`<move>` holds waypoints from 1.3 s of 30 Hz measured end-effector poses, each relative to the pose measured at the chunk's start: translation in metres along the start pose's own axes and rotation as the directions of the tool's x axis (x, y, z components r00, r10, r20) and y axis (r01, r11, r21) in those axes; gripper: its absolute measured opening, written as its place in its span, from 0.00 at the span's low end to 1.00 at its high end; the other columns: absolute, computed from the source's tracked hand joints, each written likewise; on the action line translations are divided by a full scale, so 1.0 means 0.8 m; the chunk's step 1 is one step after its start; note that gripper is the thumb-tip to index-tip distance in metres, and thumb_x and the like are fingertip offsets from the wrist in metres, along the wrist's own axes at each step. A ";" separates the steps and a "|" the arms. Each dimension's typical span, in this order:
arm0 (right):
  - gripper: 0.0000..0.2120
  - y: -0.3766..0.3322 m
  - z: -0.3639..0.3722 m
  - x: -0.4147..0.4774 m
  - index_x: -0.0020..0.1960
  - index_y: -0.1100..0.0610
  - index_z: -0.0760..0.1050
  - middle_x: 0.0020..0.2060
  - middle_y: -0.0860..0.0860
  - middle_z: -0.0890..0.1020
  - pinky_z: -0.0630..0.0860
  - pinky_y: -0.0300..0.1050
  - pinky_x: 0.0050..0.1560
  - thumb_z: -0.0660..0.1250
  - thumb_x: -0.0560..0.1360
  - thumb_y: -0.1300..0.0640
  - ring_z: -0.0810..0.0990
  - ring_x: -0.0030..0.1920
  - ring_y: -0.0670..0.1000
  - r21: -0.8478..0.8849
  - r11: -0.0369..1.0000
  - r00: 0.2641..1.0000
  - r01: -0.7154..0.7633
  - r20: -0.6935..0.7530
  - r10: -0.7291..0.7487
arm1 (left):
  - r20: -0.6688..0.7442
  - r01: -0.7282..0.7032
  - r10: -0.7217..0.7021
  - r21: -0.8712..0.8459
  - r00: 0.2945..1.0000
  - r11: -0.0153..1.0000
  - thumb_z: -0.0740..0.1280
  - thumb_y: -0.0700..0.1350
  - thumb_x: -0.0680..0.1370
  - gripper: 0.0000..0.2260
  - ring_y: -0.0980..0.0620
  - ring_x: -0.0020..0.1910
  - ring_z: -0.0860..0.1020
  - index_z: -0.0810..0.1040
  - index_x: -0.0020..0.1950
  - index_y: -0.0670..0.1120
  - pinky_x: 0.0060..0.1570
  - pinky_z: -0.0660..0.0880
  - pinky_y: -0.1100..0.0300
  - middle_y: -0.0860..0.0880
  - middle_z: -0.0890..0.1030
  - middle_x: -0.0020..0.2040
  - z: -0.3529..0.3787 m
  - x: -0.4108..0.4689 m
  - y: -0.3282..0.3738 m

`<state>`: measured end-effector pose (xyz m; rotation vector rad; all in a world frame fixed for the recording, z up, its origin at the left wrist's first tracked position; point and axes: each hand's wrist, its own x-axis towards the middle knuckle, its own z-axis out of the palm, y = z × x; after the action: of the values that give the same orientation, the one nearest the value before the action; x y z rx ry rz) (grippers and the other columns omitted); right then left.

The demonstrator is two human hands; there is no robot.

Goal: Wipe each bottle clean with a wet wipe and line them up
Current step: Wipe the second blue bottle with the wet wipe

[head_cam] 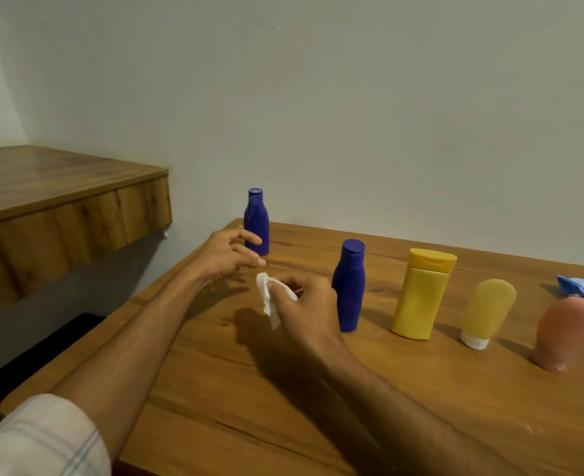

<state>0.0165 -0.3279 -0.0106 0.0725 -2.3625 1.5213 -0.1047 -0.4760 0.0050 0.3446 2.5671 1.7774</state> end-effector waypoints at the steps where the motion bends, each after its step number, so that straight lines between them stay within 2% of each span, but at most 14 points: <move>1: 0.08 -0.002 0.009 0.009 0.56 0.51 0.79 0.43 0.40 0.79 0.74 0.31 0.37 0.68 0.77 0.55 0.79 0.43 0.41 0.033 0.999 1.000 -0.017 -0.019 0.018 | -0.035 0.008 -0.009 -0.006 0.999 1.000 0.76 0.36 0.70 0.18 0.48 0.47 0.83 0.78 0.57 0.46 0.57 0.78 0.49 0.45 0.84 0.48 -0.002 0.006 -0.006; 3: 0.07 -0.004 0.025 0.030 0.55 0.51 0.78 0.43 0.40 0.78 0.71 0.28 0.33 0.68 0.77 0.55 0.77 0.42 0.40 0.090 0.994 0.995 -0.069 -0.060 0.074 | -0.114 0.019 -0.022 -0.027 0.993 0.999 0.74 0.36 0.72 0.16 0.45 0.48 0.83 0.76 0.57 0.44 0.58 0.78 0.46 0.43 0.83 0.50 -0.004 0.020 -0.017; 5: 0.07 -0.004 0.038 0.051 0.55 0.52 0.78 0.46 0.44 0.79 0.71 0.30 0.34 0.68 0.77 0.56 0.78 0.43 0.42 0.142 0.985 0.988 -0.100 -0.103 0.115 | -0.182 0.034 -0.038 -0.025 0.982 0.999 0.73 0.36 0.73 0.16 0.45 0.48 0.81 0.75 0.59 0.43 0.57 0.79 0.46 0.41 0.81 0.53 -0.006 0.033 -0.027; 7: 0.08 -0.002 0.051 0.071 0.56 0.53 0.77 0.48 0.46 0.79 0.73 0.32 0.36 0.68 0.77 0.57 0.78 0.46 0.45 0.175 0.977 0.980 -0.122 -0.134 0.146 | -0.186 0.058 -0.054 0.016 0.981 0.998 0.74 0.37 0.73 0.19 0.44 0.51 0.81 0.73 0.61 0.45 0.58 0.79 0.47 0.41 0.80 0.56 -0.010 0.049 -0.036; 9: 0.10 0.000 0.063 0.087 0.58 0.54 0.76 0.51 0.48 0.79 0.77 0.36 0.40 0.68 0.76 0.58 0.78 0.50 0.47 0.201 0.967 0.971 -0.160 -0.143 0.190 | -0.176 0.076 -0.071 0.023 0.982 0.997 0.75 0.38 0.72 0.25 0.42 0.55 0.80 0.71 0.66 0.48 0.58 0.78 0.46 0.42 0.78 0.60 -0.013 0.065 -0.046; 11: 0.12 0.003 0.073 0.099 0.59 0.54 0.74 0.55 0.50 0.79 0.81 0.44 0.49 0.68 0.76 0.59 0.79 0.53 0.50 0.225 0.954 0.961 -0.198 -0.149 0.234 | -0.181 0.084 -0.081 0.011 0.980 0.996 0.75 0.39 0.72 0.30 0.41 0.58 0.78 0.67 0.70 0.49 0.59 0.78 0.46 0.43 0.76 0.65 -0.012 0.080 -0.053; 13: 0.12 0.006 0.080 0.109 0.59 0.54 0.74 0.57 0.51 0.78 0.81 0.49 0.53 0.68 0.76 0.59 0.78 0.54 0.51 0.249 0.942 0.951 -0.227 -0.152 0.269 | -0.182 0.081 -0.083 -0.014 0.980 0.997 0.77 0.39 0.70 0.35 0.41 0.61 0.77 0.65 0.72 0.51 0.59 0.78 0.45 0.44 0.73 0.68 -0.007 0.095 -0.061; 15: 0.12 0.010 0.085 0.118 0.60 0.53 0.73 0.57 0.51 0.78 0.80 0.49 0.54 0.68 0.77 0.59 0.78 0.55 0.51 0.263 0.935 0.945 -0.239 -0.159 0.286 | -0.172 0.080 -0.087 -0.047 0.981 0.996 0.78 0.39 0.69 0.37 0.41 0.62 0.76 0.64 0.73 0.52 0.56 0.79 0.47 0.44 0.72 0.70 -0.003 0.109 -0.069; 17: 0.11 0.014 0.090 0.126 0.59 0.53 0.73 0.57 0.51 0.78 0.80 0.44 0.52 0.67 0.77 0.59 0.78 0.54 0.50 0.268 0.935 0.942 -0.234 -0.175 0.286 | -0.127 0.069 -0.079 -0.075 0.989 0.995 0.77 0.38 0.70 0.37 0.42 0.62 0.77 0.63 0.73 0.51 0.53 0.80 0.52 0.45 0.72 0.71 -0.003 0.124 -0.076; 20: 0.11 0.020 0.091 0.134 0.59 0.53 0.73 0.57 0.51 0.78 0.79 0.43 0.50 0.67 0.77 0.58 0.78 0.53 0.50 0.271 0.931 0.938 -0.243 -0.180 0.297 | -0.084 0.054 -0.063 -0.102 0.994 0.993 0.77 0.37 0.70 0.40 0.43 0.64 0.76 0.60 0.76 0.50 0.57 0.79 0.50 0.45 0.71 0.72 -0.001 0.144 -0.081; 24: 0.11 0.026 0.093 0.139 0.59 0.54 0.73 0.57 0.51 0.78 0.81 0.51 0.54 0.67 0.77 0.58 0.78 0.54 0.50 0.272 0.922 0.931 -0.277 -0.163 0.328 | -0.047 0.055 -0.061 -0.127 0.997 0.990 0.78 0.37 0.69 0.43 0.43 0.62 0.78 0.57 0.76 0.52 0.52 0.81 0.53 0.44 0.73 0.70 0.004 0.161 -0.084; 29: 0.11 0.029 0.093 0.142 0.59 0.54 0.74 0.56 0.50 0.78 0.80 0.52 0.54 0.66 0.77 0.58 0.79 0.53 0.50 0.288 0.917 0.930 -0.277 -0.160 0.332 | -0.040 0.030 -0.033 -0.079 0.999 0.996 0.76 0.36 0.71 0.39 0.44 0.58 0.80 0.59 0.76 0.49 0.43 0.81 0.62 0.43 0.75 0.67 0.010 0.173 -0.088; 34: 0.10 0.029 0.096 0.139 0.59 0.53 0.74 0.55 0.50 0.78 0.81 0.52 0.53 0.67 0.77 0.57 0.79 0.53 0.50 0.298 0.917 0.933 -0.264 -0.161 0.321 | -0.094 0.029 -0.043 -0.147 0.995 0.989 0.77 0.37 0.69 0.37 0.44 0.55 0.81 0.63 0.73 0.50 0.50 0.82 0.51 0.44 0.77 0.64 0.017 0.178 -0.091; 39: 0.10 0.022 0.096 0.126 0.57 0.53 0.75 0.54 0.49 0.78 0.81 0.52 0.53 0.68 0.77 0.58 0.79 0.52 0.49 0.276 0.935 0.951 -0.223 -0.150 0.272 | -0.174 0.029 -0.073 -0.244 0.982 0.969 0.79 0.38 0.66 0.36 0.43 0.54 0.81 0.66 0.69 0.46 0.51 0.81 0.46 0.43 0.78 0.62 0.015 0.160 -0.080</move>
<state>-0.1011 -0.3757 -0.0244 -0.3087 -2.0782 1.8572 -0.2395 -0.4632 -0.0432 0.1151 2.4019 2.1633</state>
